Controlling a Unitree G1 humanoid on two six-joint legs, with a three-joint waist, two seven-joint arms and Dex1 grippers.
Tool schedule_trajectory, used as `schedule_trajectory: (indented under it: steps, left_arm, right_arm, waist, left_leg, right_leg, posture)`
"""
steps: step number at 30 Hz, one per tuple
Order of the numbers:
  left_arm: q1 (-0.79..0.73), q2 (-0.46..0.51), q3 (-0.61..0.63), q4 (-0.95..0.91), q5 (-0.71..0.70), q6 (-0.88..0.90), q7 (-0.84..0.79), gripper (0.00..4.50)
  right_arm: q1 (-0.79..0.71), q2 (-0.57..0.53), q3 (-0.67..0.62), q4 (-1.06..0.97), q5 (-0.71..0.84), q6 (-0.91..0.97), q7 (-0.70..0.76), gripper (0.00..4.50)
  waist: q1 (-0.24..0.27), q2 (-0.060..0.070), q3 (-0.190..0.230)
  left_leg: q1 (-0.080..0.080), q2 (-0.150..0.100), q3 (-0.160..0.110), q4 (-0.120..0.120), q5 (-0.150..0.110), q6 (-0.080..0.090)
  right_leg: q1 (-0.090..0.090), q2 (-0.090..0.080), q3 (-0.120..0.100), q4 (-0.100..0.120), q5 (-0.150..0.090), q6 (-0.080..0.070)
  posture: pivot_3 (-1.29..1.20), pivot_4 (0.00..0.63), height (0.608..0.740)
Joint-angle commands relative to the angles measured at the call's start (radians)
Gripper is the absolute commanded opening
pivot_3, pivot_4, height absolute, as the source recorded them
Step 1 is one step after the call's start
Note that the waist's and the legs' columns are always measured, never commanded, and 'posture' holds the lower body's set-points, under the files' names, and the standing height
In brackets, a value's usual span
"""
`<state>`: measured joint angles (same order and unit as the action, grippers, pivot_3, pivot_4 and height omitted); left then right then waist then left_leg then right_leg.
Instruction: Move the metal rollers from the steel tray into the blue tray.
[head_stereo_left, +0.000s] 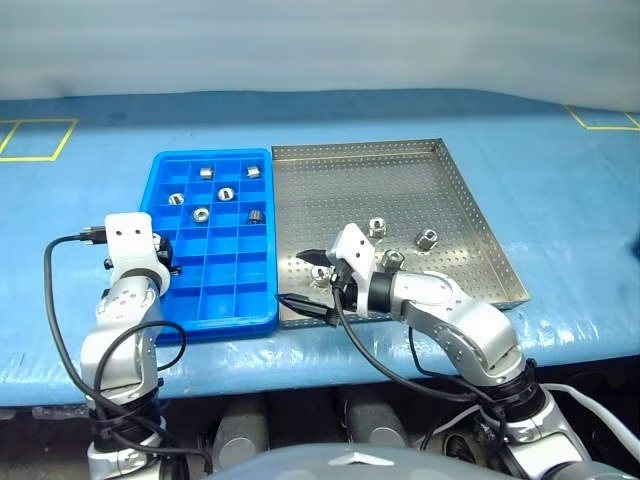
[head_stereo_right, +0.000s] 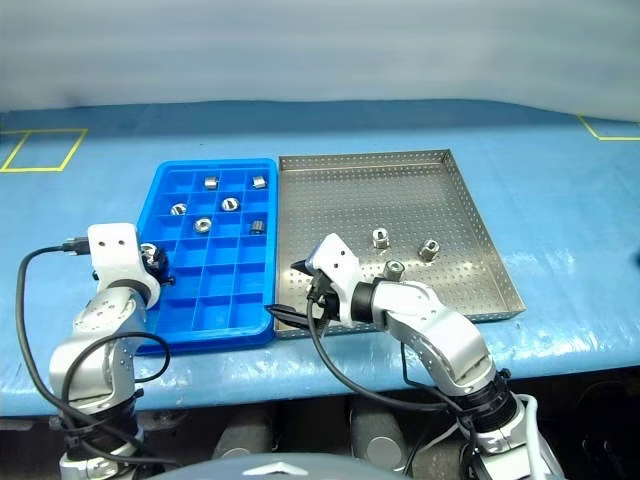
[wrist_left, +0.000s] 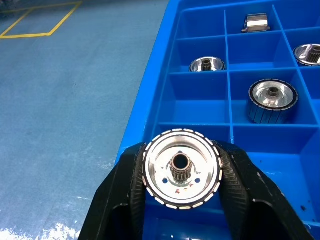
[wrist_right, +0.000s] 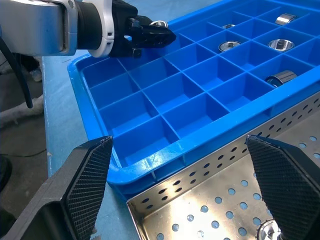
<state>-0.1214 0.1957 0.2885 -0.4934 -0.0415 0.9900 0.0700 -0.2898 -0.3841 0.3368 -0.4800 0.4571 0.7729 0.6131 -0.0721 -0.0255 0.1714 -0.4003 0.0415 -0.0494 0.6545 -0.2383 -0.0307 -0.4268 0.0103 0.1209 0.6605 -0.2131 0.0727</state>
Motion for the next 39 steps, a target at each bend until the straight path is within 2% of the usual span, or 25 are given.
schedule_trajectory:
  steps: [1,8,13,16,20,22,25,31,35,39]
  left_arm:
    - [-0.011,-0.003,0.019,0.017,0.001,-0.001,0.003,2.42]
    - [-0.056,0.011,0.024,0.041,-0.01,-0.005,-0.009,4.48]
    - [-0.115,0.012,-0.003,0.013,-0.039,-0.026,-0.044,4.48]
    - [-0.17,0.009,-0.046,-0.041,-0.121,-0.039,-0.139,4.48]
    - [-0.223,0.062,-0.137,-0.061,-0.199,-0.024,-0.274,4.48]
    - [-0.256,0.11,-0.201,-0.034,-0.251,0.011,-0.374,4.48]
    - [-0.29,0.221,-0.319,0.027,-0.29,0.038,-0.523,4.48]
    - [-0.329,0.388,-0.51,0.112,-0.31,-0.011,-0.754,4.48]
    - [-0.352,0.451,-0.61,0.138,-0.292,-0.053,-0.868,4.48]
    - [-0.391,0.469,-0.681,0.189,-0.25,-0.097,-0.917,4.48]
  right_arm:
    - [0.015,0.001,-0.029,-0.044,0.013,-0.004,-0.008,4.5]
    - [0.045,-0.001,-0.044,-0.068,0.013,0.001,-0.031,4.5]
    - [0.066,-0.007,-0.062,-0.088,0.019,0.004,-0.047,4.5]
    - [0.08,-0.015,-0.081,-0.103,0.025,0.009,-0.056,4.5]
    - [0.098,-0.033,-0.12,-0.118,0.034,0.018,-0.062,4.5]
    - [0.117,-0.064,-0.148,-0.123,0.031,0.025,-0.06,4.5]
    - [0.147,-0.106,-0.177,-0.138,0.031,0.034,-0.06,4.5]
    - [0.196,-0.132,-0.212,-0.17,0.035,0.046,-0.085,4.5]
    - [0.226,-0.122,-0.223,-0.188,0.04,0.048,-0.105,4.5]
    - [0.249,-0.112,-0.22,-0.199,0.04,0.045,-0.122,4.5]
  waist:
    - [-0.001,0.0,0.0]
    - [-0.022,0.0,0.0]
    - [-0.026,0.0,0.0]
    - [-0.022,0.0,0.0]
    - [-0.025,-0.001,0.0]
    - [-0.047,0.0,0.0]
    - [-0.052,0.0,0.0]
    - [-0.081,0.0,0.0]
    - [-0.093,0.0,0.0]
    - [-0.106,0.0,0.0]
  left_leg:
    - [0.0,0.0,0.0,0.0,0.0,0.0]
    - [0.001,0.0,0.0,0.0,0.0,0.0]
    - [0.0,0.0,0.0,0.0,0.0,0.0]
    - [-0.001,0.0,0.0,0.0,0.0,0.0]
    - [-0.001,0.0,0.0,0.001,0.0,0.0]
    - [-0.001,0.0,0.001,0.001,0.0,0.0]
    - [-0.001,0.0,0.0,0.001,0.0,0.0]
    - [-0.001,0.0,0.001,0.0,0.0,0.0]
    - [-0.001,0.001,0.001,-0.001,0.0,0.0]
    - [-0.001,0.0,0.001,0.0,0.0,0.0]
  right_leg:
    - [0.0,0.0,0.0,0.0,0.0,0.0]
    - [0.0,0.001,0.0,0.001,0.0,0.0]
    - [0.0,0.0,0.0,0.0,0.0,0.0]
    - [0.0,0.0,0.0,0.0,0.001,0.0]
    - [0.0,0.0,0.0,-0.001,0.001,0.001]
    - [0.0,0.0,0.001,-0.001,0.001,0.001]
    - [-0.001,0.001,0.0,0.001,0.0,0.0]
    - [-0.001,0.001,0.001,0.0,0.0,-0.001]
    - [-0.002,0.0,0.001,0.0,-0.001,-0.002]
    - [-0.001,0.0,0.001,0.0,-0.003,-0.005]
  posture:
    - [-0.03,0.15,0.74]
    - [-0.07,0.15,0.74]
    - [-0.09,0.15,0.74]
    - [-0.09,0.15,0.74]
    - [-0.09,0.15,0.74]
    - [-0.1,0.15,0.74]
    - [-0.12,0.15,0.74]
    - [-0.16,0.15,0.74]
    - [-0.19,0.15,0.74]
    - [-0.2,0.15,0.74]
